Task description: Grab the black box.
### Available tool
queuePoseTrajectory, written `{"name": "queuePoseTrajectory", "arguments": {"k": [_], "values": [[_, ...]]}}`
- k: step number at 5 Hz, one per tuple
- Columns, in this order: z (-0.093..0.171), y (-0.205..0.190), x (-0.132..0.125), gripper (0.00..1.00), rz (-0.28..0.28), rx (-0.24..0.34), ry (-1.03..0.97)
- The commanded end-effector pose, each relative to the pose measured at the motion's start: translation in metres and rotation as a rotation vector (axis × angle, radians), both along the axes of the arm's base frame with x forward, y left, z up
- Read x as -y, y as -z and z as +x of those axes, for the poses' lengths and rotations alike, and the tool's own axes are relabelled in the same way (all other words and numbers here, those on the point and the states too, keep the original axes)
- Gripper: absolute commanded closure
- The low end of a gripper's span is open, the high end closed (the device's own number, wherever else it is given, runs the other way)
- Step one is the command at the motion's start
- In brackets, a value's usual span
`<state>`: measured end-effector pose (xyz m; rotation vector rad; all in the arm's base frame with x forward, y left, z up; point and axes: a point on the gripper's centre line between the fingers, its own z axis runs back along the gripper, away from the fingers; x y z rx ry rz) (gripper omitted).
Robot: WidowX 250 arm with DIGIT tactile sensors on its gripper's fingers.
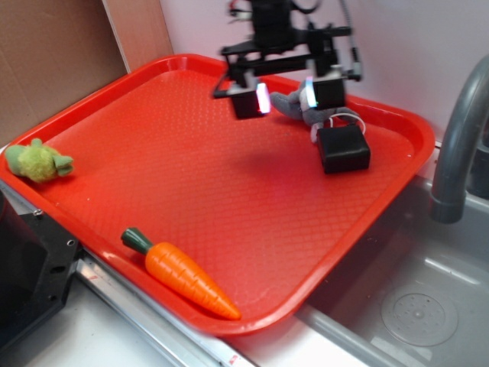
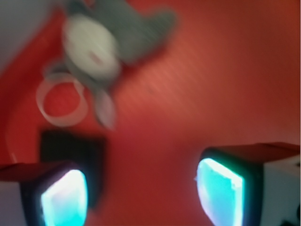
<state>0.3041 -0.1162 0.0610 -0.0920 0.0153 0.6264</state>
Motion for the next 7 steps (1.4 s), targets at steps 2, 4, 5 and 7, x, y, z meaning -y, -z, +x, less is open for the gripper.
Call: {"name": "queuePoseTrajectory", "arguments": {"k": [2,4,5,7], "values": [[0.023,0.012,0.039,0.00,0.002,-0.064,0.017],[0.007,0.036,0.012,0.00,0.035,-0.173,-0.086],[-0.014,0.033,-0.017,0.00,0.034,-0.167,-0.168],[-0.028,-0.002,-0.022,1.00,0.047,-0.116,-0.143]]}}
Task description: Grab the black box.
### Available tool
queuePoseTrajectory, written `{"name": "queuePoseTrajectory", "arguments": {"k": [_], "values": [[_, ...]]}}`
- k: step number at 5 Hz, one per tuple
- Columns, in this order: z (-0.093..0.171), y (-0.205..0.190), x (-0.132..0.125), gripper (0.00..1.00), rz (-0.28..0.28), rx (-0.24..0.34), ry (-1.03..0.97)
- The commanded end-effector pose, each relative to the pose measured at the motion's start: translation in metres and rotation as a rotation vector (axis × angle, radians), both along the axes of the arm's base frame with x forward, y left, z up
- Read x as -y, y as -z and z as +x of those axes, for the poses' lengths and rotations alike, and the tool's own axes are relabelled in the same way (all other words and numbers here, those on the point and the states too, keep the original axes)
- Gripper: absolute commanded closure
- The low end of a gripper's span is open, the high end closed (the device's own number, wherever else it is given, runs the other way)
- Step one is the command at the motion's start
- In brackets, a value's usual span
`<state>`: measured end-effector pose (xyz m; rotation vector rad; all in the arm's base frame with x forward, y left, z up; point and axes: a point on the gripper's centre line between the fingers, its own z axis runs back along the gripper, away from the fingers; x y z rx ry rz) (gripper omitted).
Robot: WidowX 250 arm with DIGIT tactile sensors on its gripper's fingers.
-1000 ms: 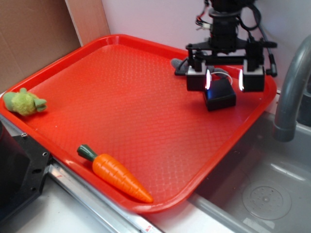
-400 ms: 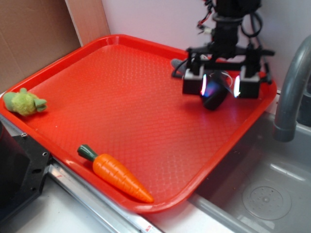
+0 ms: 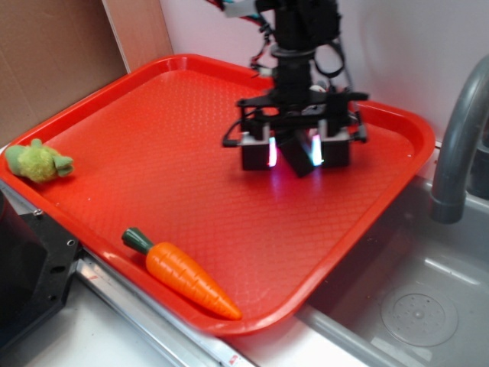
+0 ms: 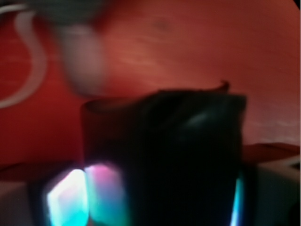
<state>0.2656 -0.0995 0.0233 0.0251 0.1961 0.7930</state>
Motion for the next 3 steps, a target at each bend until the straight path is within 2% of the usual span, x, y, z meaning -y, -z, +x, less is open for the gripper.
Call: {"name": "queuePoseTrajectory", "arguments": {"k": [1,2,3], "values": [[0.008,-0.082,-0.009,1.00,-0.022,0.176,0.122],[-0.005,-0.133,-0.030,1.00,-0.057,0.252,0.155],[-0.018,-0.184,-0.054,1.00,0.001,0.310,0.343]]}}
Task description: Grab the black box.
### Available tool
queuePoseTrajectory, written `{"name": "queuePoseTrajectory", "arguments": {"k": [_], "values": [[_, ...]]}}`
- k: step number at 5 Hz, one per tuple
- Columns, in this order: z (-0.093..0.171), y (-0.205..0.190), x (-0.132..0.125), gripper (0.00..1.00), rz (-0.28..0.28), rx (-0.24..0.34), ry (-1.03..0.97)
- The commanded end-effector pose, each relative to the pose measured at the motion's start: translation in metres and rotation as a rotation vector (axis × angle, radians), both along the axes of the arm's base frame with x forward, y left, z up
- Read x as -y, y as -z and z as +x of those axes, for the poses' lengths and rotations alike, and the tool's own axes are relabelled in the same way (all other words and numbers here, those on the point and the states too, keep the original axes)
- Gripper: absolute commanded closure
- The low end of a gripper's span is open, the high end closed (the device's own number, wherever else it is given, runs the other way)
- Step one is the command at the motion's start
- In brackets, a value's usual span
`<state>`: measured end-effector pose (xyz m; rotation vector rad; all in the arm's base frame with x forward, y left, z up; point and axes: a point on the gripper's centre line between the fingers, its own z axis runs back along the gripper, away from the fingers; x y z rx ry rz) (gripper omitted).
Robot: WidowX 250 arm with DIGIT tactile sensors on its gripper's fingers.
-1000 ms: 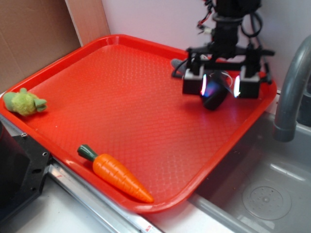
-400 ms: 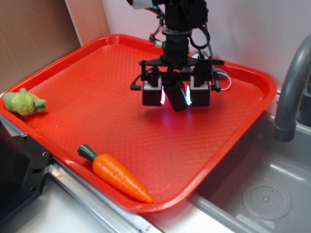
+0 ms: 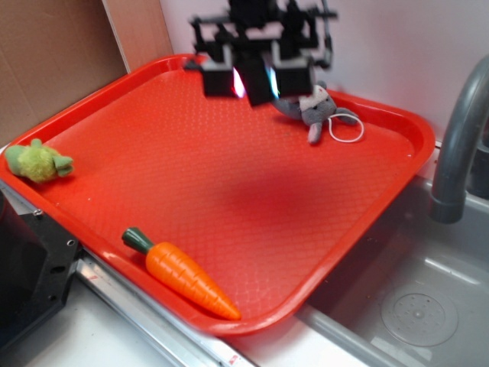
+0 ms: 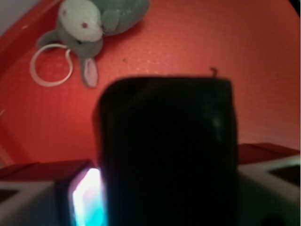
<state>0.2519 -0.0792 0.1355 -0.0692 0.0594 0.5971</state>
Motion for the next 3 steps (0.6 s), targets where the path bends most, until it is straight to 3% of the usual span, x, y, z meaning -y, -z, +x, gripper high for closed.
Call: {"name": "queuePoseTrajectory", "arguments": {"k": [1,2,3], "values": [[-0.013,-0.098,-0.054,1.00,0.037,0.190,0.235],[-0.009,-0.099,-0.064,1.00,0.012,0.170,0.200],[0.011,-0.087,-0.059,1.00,0.018,0.102,0.210]]}}
